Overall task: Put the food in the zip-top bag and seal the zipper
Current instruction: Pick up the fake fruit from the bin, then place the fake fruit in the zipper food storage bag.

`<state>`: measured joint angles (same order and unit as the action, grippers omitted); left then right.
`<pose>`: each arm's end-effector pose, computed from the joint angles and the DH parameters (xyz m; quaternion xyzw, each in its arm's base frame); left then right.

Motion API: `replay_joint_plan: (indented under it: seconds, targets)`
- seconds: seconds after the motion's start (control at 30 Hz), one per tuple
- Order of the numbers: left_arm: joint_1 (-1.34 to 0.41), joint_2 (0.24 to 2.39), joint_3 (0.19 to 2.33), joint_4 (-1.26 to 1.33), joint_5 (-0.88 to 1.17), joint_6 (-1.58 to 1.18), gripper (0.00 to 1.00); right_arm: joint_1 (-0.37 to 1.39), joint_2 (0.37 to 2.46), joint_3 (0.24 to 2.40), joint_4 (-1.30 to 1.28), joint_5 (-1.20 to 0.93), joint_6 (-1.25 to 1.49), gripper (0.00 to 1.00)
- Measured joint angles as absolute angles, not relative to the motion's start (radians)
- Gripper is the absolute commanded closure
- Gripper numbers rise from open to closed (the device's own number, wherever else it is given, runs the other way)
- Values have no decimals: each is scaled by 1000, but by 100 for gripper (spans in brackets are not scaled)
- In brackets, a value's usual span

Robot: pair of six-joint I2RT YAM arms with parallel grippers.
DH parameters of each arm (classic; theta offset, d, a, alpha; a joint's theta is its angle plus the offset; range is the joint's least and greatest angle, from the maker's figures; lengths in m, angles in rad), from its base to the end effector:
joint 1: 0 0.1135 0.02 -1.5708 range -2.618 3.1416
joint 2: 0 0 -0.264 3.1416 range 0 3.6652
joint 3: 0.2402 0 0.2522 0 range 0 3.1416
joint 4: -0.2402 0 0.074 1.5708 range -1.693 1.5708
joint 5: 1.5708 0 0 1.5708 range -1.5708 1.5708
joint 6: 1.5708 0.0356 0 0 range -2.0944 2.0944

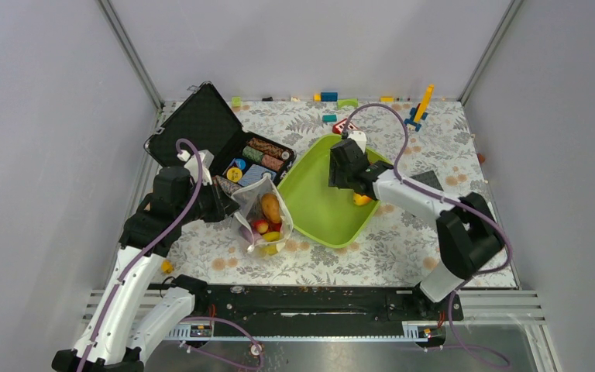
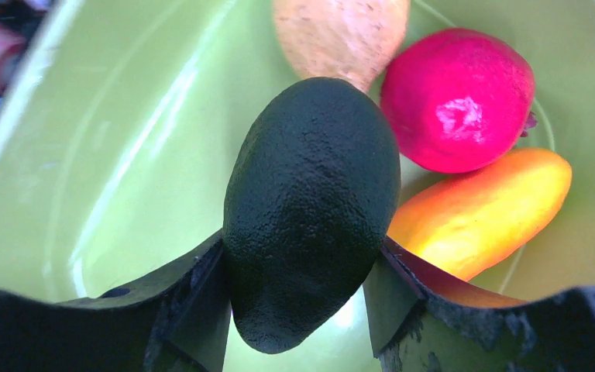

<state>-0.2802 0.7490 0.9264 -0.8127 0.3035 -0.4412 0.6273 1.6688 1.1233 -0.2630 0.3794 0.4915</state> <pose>0.1355 -0.0501 0.3315 -0.0030 0.8850 -0.2835 0.3694 0.2995 0.2008 0.2230 0.0081 0.9142 0.0455 0.4025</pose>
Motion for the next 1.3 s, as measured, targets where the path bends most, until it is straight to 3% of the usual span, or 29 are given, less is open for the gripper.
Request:
replay_joint_plan:
  seconds: [0.67, 0.9, 1.3]
  targets:
    - [-274, 748, 925, -812, 316, -441, 100, 627, 1235, 1068, -89, -230, 307, 77]
    - [-273, 748, 924, -812, 321, -441, 100, 648, 1218, 1071, -1, -459, 307, 76]
    - [-273, 748, 923, -810, 332, -441, 100, 813, 1313, 1241, -38, -580, 221, 73]
